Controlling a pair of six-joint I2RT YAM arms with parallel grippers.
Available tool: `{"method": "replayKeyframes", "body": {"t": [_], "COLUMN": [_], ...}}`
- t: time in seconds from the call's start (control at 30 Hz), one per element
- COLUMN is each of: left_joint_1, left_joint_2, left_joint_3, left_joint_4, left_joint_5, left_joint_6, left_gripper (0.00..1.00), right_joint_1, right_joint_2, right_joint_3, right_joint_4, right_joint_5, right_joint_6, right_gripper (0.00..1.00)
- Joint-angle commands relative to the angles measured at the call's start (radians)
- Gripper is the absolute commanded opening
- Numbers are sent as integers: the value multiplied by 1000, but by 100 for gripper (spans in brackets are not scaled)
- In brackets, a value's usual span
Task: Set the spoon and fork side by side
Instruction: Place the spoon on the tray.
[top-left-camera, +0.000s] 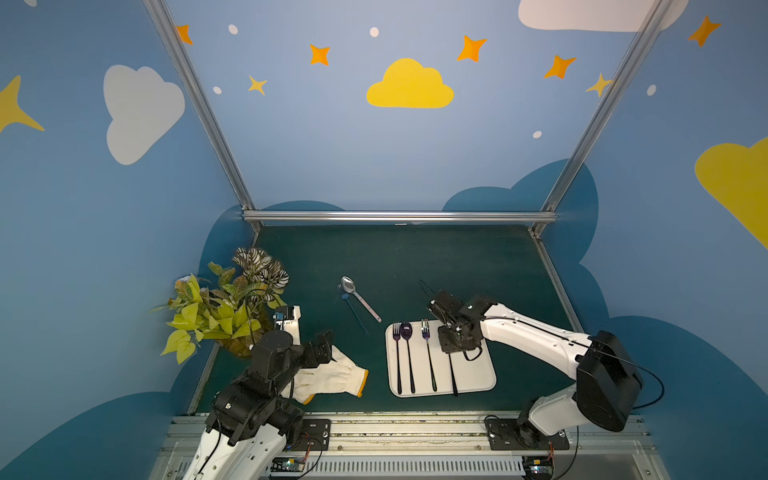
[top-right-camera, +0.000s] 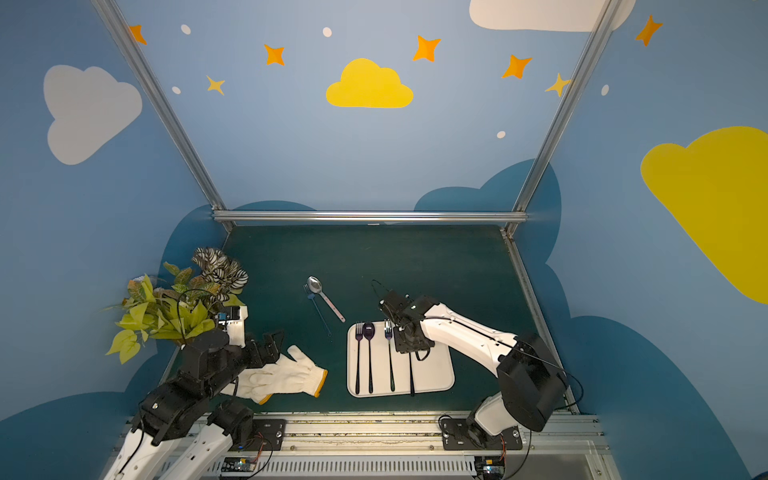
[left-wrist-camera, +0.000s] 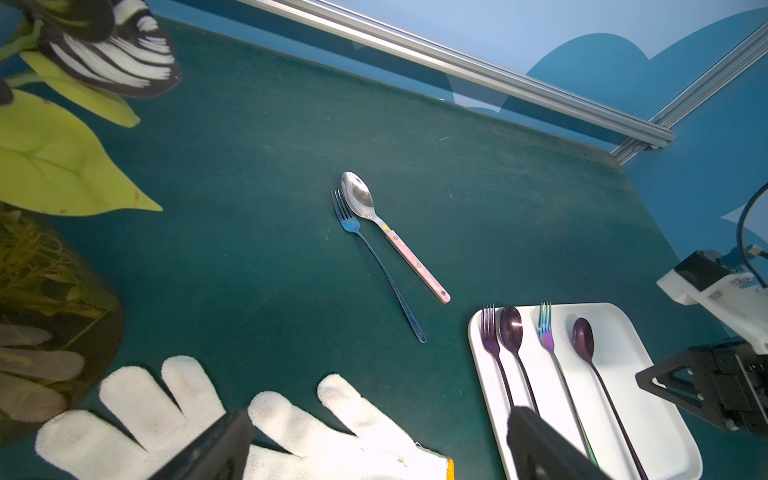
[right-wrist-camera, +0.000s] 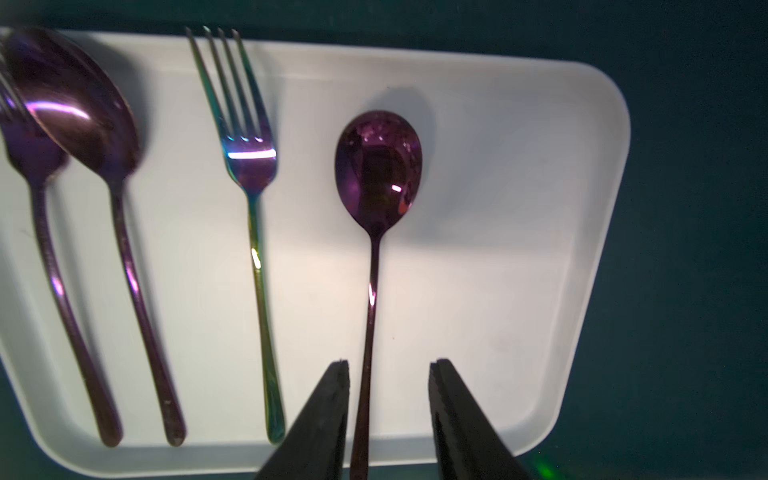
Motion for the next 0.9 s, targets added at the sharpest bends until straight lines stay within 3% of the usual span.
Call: {"method": "replayKeyframes", "body": {"t": [0.0,0.47,0.87], "left_joint_1": [2,3,2], "left_joint_2": [-5,4,1], "left_joint_3": [-12,-11,-6], "left_joint_4": [18,17,9], "left_joint_5": [2,-2,-8], "left_joint_6": [13,15,14], "left_gripper": [100,100,100], "right_joint_1": [-26,-115,-120], "right_joint_2": [22,157,175], "right_joint_3": [-21,-68,-48], "right_joint_4": [38,148,182], "right_joint_5": [-180,-203,-195], "right_joint_6": [-132,-141,-111], "right_gripper": [37,31,12]}}
